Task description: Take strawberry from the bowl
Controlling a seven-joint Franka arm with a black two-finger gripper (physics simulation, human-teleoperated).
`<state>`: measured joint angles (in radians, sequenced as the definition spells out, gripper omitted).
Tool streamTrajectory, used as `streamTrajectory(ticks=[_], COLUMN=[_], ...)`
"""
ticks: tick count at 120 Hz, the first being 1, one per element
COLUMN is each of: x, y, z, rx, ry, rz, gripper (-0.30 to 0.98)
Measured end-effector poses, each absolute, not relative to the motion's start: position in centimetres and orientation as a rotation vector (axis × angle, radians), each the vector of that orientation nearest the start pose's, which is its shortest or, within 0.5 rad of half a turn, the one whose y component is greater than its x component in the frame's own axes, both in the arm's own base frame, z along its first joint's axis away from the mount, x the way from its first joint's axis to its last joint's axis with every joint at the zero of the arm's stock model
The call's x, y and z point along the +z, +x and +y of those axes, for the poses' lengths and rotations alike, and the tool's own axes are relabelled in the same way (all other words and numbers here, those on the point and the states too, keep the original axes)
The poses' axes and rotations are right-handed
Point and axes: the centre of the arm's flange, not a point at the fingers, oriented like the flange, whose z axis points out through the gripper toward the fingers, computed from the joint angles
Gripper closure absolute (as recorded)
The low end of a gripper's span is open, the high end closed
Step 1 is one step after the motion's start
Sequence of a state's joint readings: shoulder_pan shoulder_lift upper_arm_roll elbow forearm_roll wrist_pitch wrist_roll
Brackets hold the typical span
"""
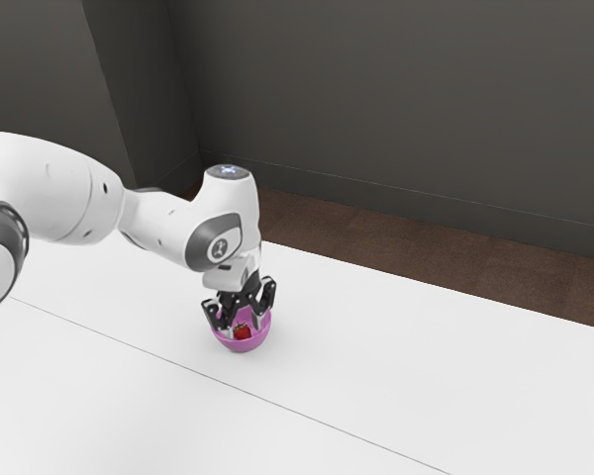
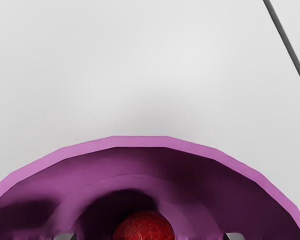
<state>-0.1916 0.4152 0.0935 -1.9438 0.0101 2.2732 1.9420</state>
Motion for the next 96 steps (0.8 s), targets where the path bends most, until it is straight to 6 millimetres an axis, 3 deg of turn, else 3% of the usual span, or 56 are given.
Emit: streamTrajectory(ticks=[32,96], x=[25.32,25.31], y=[60.93,61.04], z=[-5.76,-5.74], rx=[0.135,0.130], ry=[-1.637,-1.609], rz=[2.722,2.727], gripper=[0.34,0.53])
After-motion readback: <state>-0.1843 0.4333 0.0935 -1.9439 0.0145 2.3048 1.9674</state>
